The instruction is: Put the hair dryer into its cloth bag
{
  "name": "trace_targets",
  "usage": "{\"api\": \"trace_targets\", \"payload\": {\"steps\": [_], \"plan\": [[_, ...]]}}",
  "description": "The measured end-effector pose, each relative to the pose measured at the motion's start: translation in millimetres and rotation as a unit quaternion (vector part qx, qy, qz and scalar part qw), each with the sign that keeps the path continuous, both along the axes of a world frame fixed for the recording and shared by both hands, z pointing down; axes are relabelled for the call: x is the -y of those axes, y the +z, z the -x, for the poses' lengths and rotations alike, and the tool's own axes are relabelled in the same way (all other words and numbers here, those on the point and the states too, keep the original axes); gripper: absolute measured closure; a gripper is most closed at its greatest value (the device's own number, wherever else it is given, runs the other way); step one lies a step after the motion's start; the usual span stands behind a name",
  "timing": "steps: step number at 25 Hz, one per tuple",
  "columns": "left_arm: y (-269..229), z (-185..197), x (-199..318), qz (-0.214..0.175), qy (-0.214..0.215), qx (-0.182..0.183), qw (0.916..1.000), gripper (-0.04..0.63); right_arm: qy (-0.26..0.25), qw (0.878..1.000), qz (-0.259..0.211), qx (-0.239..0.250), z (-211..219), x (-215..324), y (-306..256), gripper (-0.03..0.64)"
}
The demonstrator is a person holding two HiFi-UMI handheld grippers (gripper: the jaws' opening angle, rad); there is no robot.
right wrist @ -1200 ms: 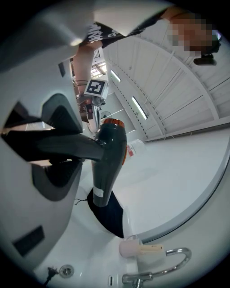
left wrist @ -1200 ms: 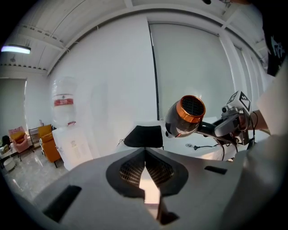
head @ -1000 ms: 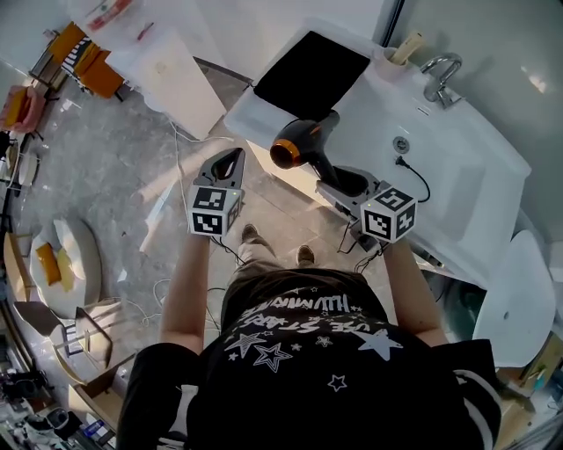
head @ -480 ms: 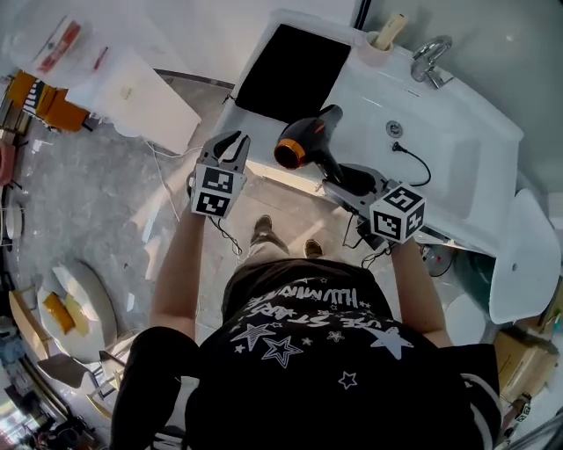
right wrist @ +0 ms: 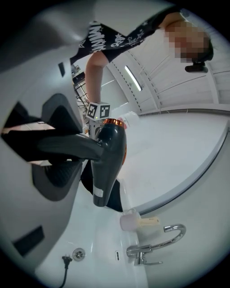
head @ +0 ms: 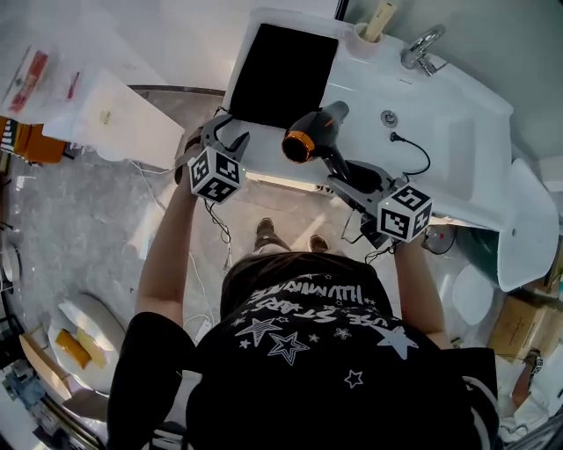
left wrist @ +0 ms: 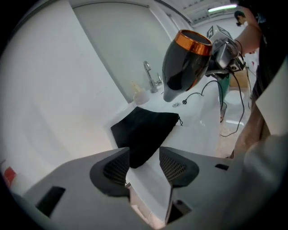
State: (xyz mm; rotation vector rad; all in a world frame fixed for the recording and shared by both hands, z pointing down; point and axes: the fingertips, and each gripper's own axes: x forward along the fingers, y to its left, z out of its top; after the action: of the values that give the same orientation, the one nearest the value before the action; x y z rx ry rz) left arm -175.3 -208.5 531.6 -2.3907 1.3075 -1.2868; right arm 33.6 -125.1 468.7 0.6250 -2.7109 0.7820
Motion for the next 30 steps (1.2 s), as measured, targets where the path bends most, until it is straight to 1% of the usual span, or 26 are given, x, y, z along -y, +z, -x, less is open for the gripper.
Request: {"api": "trace_targets", "payload": {"steps": [2, 4, 8, 14, 20, 23, 26, 27, 30], "plan": [[7.5, 2.1, 7.3, 0.0, 0.023, 0.028, 0.9994, 0.377, 0.007, 1.0, 0.0, -0.004, 4.1, 1.0, 0.3, 0.42], [13.4, 2.7, 14.5, -0.001, 0.043, 0.048, 0.9979, 0.377, 0.016, 1.0, 0.001, -0.005, 8.3, 2.2, 0.0, 0.42], [21.8, 2.3, 26.9, 0.005, 0.069, 0.059, 0.9959, 0.377, 0.032, 0.999, 0.0, -0.011, 14.0, 3.2, 0.6, 0.42], [38.2, 4.9, 38.8, 0.008, 0.113, 0.115, 0.9869, 0.377, 0.057, 0.998, 0.002, -0.014, 16.6, 5.3, 2.9, 0.42], [46.0, 3.8, 49.6, -0.004, 0.134, 0.146, 0.9802, 0.408, 0.074, 0.997, 0.004, -0.014, 17.0, 6.2, 3.1, 0.42], [47.7, 6.0, 58.0, -0.011, 0.131, 0.155, 0.979, 0.449, 0.079, 0.997, 0.006, -0.017, 16.3, 6.0, 4.7, 0.42], [43.8, 8.2, 65.3, -0.025, 0.123, 0.161, 0.979, 0.555, 0.078, 0.997, 0.005, -0.017, 15.9, 6.2, 4.7, 0.42], [42.4, 7.8, 66.7, -0.027, 0.122, 0.159, 0.9792, 0.568, 0.077, 0.997, 0.005, -0.017, 15.8, 6.0, 4.4, 0.42], [39.8, 4.3, 69.9, -0.019, 0.124, 0.144, 0.9816, 0.572, 0.068, 0.997, 0.003, -0.018, 16.4, 5.0, 3.5, 0.42]]}}
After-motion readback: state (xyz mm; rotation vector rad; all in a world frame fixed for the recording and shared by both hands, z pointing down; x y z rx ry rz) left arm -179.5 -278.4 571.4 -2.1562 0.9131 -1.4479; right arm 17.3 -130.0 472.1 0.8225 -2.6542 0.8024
